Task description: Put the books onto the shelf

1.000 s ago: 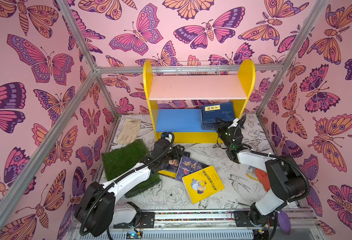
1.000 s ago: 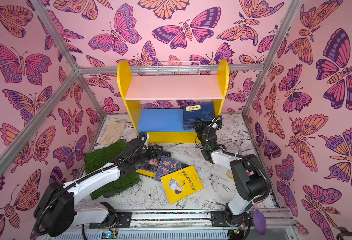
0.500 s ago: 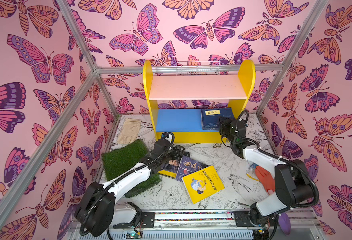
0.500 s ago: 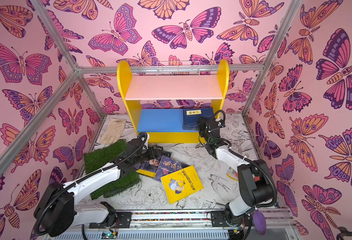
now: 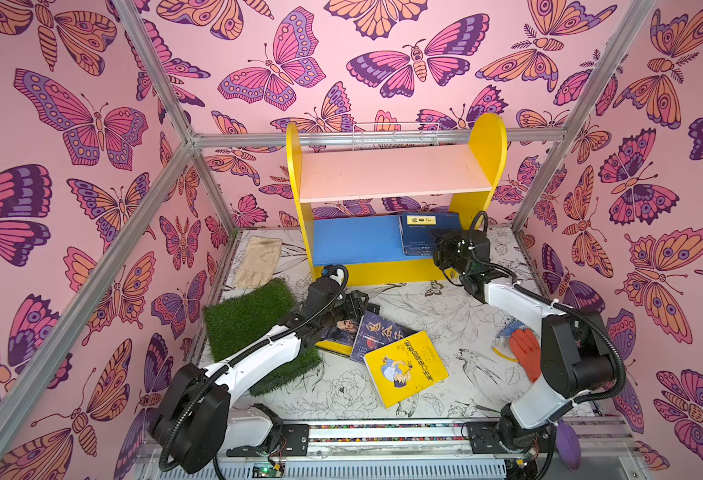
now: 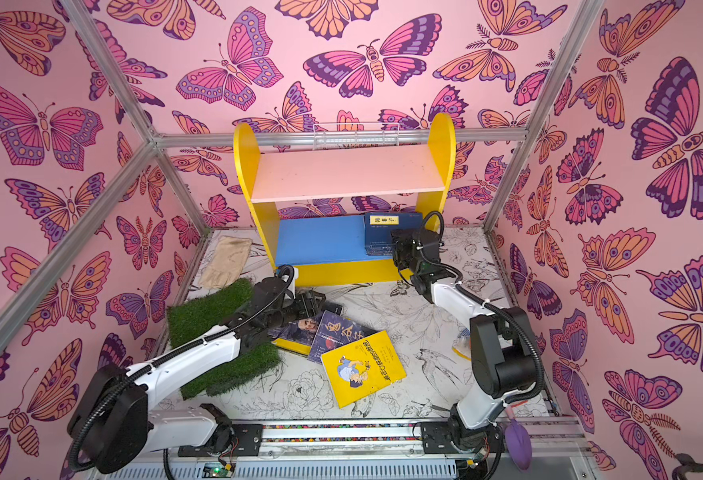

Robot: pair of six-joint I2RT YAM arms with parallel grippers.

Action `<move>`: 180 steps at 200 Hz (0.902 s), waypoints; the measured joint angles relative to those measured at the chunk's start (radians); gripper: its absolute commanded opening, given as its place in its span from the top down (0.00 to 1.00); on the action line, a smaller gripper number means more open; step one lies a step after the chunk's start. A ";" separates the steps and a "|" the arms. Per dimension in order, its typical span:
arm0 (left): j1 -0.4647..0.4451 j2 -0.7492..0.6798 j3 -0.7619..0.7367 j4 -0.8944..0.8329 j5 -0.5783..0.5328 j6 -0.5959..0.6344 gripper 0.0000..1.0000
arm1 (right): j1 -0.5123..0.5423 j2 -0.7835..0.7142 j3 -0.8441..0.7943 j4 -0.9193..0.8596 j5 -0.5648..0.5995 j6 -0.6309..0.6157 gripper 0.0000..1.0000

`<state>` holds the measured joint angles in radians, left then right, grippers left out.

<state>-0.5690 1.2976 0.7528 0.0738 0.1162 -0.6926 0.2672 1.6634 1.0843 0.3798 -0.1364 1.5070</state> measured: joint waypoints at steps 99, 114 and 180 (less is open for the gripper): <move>0.000 0.000 0.000 0.000 0.000 -0.008 0.32 | 0.001 -0.054 -0.022 -0.115 0.043 -0.072 0.40; 0.000 0.000 0.000 0.000 0.001 -0.011 0.32 | -0.006 -0.053 -0.022 -0.138 0.043 -0.084 0.41; 0.000 0.000 0.000 0.000 0.014 -0.024 0.33 | -0.041 -0.046 0.024 -0.219 -0.006 -0.145 0.43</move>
<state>-0.5690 1.2976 0.7528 0.0734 0.1307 -0.7162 0.2264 1.6176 1.1084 0.1608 -0.1429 1.3624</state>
